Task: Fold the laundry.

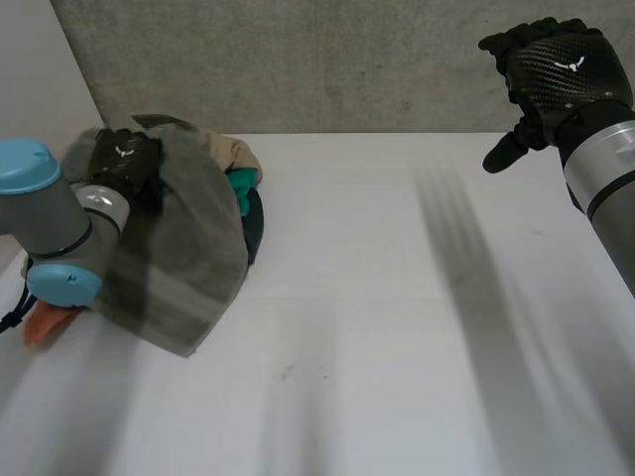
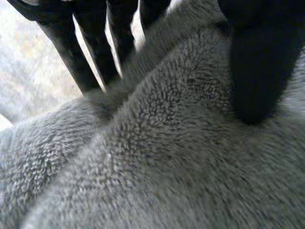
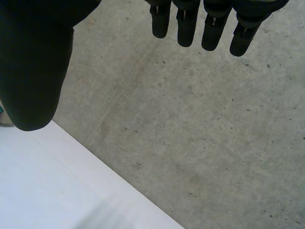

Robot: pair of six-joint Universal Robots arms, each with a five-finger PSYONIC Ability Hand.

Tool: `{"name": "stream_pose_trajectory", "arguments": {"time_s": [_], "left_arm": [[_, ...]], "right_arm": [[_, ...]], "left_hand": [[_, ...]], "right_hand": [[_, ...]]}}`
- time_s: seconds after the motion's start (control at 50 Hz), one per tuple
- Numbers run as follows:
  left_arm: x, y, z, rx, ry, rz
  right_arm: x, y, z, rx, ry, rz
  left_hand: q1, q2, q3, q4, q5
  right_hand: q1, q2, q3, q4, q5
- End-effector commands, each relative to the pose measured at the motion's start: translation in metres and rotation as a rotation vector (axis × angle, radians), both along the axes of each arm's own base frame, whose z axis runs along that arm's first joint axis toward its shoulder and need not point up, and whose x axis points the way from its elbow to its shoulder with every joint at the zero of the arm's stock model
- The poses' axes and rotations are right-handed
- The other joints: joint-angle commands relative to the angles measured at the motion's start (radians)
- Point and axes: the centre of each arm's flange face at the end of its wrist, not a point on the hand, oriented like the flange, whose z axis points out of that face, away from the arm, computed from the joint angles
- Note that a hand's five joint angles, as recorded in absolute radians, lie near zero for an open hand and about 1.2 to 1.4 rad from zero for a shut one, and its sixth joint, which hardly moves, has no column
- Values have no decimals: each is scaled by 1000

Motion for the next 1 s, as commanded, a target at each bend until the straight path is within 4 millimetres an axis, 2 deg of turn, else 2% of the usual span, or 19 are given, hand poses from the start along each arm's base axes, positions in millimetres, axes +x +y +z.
{"name": "stream_pose_trajectory", "arguments": {"time_s": [0.02,0.06,0.08,0.14,0.16,0.22,0.24,0.3,0.32,0.38,0.48,0.56,0.62,0.7,0.78,0.86,0.9,0.96,1.0], "left_arm": [[-21,19,62,-135,125,-55],[-32,35,88,-190,198,-99],[-43,51,112,-249,263,-146],[-54,72,143,-325,348,-202],[-62,87,159,-356,393,-247],[-81,107,165,-348,432,-315],[-98,123,165,-330,444,-372],[-125,144,156,-290,449,-450],[-141,153,142,-247,443,-488],[-163,163,115,-164,428,-534],[-205,188,55,-1,395,-637],[-218,191,23,69,372,-659],[-217,191,26,67,373,-653],[-208,193,47,40,385,-641],[-172,189,88,-27,401,-571],[-143,185,102,-46,402,-509],[-132,182,100,-32,394,-478],[-110,169,81,21,337,-395],[-95,160,66,51,259,-337]], "right_arm": [[0,-1,2,-6,-2,-2],[0,-1,3,-9,-3,-2],[0,-1,3,-9,-3,-2],[0,-1,3,-9,-2,-2],[0,-1,3,-9,-2,-2],[-1,-2,4,-11,-4,-4],[-2,-3,4,-13,-5,-7],[-7,-7,6,-19,-7,-25],[-8,-8,6,-19,-7,-31],[-13,-13,9,-25,-10,-48],[-22,-20,10,-32,-11,-80],[-28,-28,9,-35,-10,-104],[-30,-39,0,-21,1,-109],[-27,-55,-21,35,61,-88],[-22,-51,-34,89,168,-34],[-19,-39,-42,154,300,15],[-19,-30,-49,202,375,40],[-17,-18,-61,264,427,89],[-7,2,-73,307,449,173]], "left_hand": [[668,702,709,703,717],[668,702,709,703,717],[668,702,709,703,717],[668,702,709,703,717],[668,702,709,703,717],[668,702,709,703,717],[668,702,709,703,717],[668,702,709,703,717],[668,702,709,703,717],[668,702,709,703,717],[613,647,654,648,663],[-418,-384,-377,-383,-368],[-512,-478,-471,-477,-462],[-524,-490,-483,-489,-474],[-521,-487,-480,-486,-471],[-512,-478,-471,-477,-462],[-509,-475,-468,-474,-459],[-498,-463,-456,-462,-448],[-498,-463,-456,-462,-448]], "right_hand": [[-51,-39,-38,-36,-47],[-51,-39,-38,-36,-47],[-51,-39,-38,-36,-47],[-51,-39,-38,-36,-47],[-51,-39,-38,-36,-47],[-51,-39,-38,-36,-47],[-51,-39,-38,-36,-47],[-51,-39,-38,-36,-47],[-51,-39,-38,-36,-47],[-51,-39,-38,-36,-47],[-51,-39,-38,-36,-47],[-51,-39,-38,-36,-47],[-51,-39,-38,-36,-47],[-51,-39,-38,-36,-47],[-51,-39,-38,-36,-47],[-51,-39,-38,-36,-47],[-51,-39,-38,-36,-47],[-51,-39,-38,-36,-47],[-51,-39,-38,-36,-47]]}}
